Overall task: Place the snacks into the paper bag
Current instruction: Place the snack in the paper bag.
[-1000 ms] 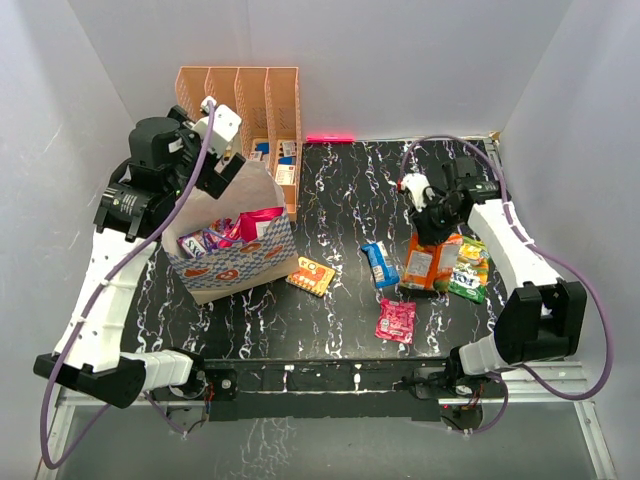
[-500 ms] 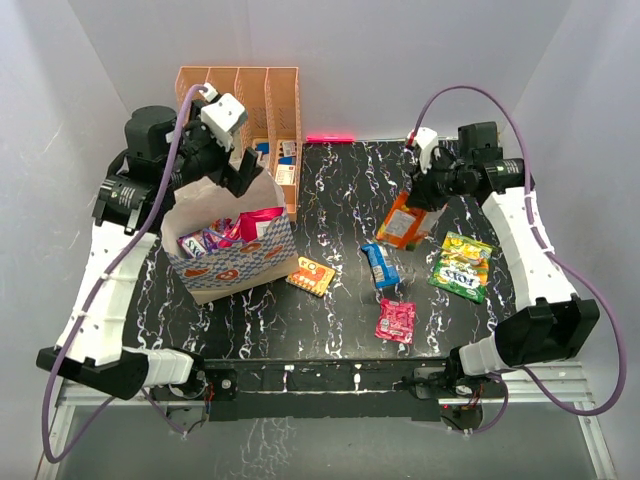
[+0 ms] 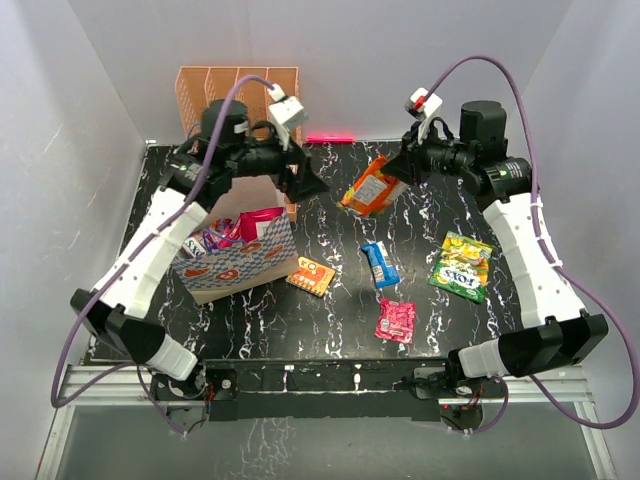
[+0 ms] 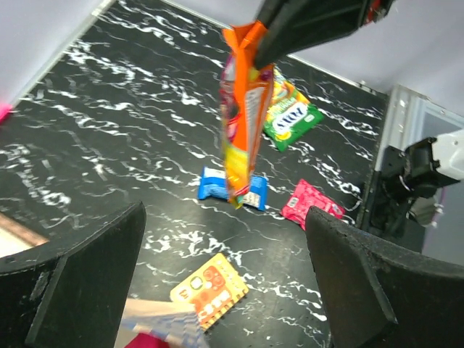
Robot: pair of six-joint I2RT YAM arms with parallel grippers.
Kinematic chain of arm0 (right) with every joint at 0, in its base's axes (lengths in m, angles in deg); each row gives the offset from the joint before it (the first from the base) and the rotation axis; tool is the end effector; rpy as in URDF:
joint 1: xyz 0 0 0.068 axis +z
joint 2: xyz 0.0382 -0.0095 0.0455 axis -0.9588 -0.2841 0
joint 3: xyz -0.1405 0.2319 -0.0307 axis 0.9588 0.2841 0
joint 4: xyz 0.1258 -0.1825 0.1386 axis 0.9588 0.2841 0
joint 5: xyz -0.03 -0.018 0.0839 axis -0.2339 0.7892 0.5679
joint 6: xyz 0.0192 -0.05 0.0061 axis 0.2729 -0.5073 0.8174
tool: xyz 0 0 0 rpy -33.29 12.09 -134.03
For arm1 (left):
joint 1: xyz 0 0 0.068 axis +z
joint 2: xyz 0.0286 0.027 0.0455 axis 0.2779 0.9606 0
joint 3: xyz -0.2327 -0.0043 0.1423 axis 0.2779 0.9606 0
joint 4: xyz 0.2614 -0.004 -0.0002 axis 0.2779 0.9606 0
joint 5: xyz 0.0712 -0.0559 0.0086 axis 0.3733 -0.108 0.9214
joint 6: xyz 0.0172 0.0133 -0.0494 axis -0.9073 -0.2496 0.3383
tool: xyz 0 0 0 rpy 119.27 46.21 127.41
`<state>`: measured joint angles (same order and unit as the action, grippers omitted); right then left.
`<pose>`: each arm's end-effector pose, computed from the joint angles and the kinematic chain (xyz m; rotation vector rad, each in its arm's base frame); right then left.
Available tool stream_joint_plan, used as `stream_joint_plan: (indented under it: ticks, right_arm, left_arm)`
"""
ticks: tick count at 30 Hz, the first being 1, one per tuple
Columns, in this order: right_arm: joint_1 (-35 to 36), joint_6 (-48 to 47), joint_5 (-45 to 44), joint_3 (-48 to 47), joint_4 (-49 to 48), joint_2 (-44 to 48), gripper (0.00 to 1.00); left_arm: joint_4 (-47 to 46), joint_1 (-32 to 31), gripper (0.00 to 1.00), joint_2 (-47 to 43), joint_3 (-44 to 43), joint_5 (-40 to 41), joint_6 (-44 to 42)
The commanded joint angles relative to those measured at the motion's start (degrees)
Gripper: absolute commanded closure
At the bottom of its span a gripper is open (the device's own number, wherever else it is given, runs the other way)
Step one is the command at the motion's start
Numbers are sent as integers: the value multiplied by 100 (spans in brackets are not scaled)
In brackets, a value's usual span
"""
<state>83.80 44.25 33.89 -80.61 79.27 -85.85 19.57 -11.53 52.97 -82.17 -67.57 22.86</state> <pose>0.2724 0.0731 0.4425 -0.8448 1.8271 0.6829 0.2726 -0.1677 0.4762 0.9677 1.5613 -0.8722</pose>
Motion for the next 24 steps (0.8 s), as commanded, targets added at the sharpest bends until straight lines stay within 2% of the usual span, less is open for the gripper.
stream_joint_plan:
  ticks: [1,8,13,16,22,24]
  right_arm:
    - [147,686,374,-406,-1014,210,92]
    - [208,1131,704,-286,-1347,376,92]
    - [209,1333,968,-84,-1522,519,92]
    - [204,1427,1136,71,-1640,576,92]
    - [209,1427,1235,290,-1728,600,92]
    - [209,1402,1236,334,-1729,609,92]
  left_arm:
    - [-216,-503,10,283,-257,-95,146]
    - [-376,-889,7,781,-281,-111,348]
    - [-433,-978,14,875,-163,35,331]
    - [-422,-978,20,898,-132,-23,257]
    - [-355,-978,47,960,-160,-261,142]
    - [-339,-979,52,953,-142,-293,104]
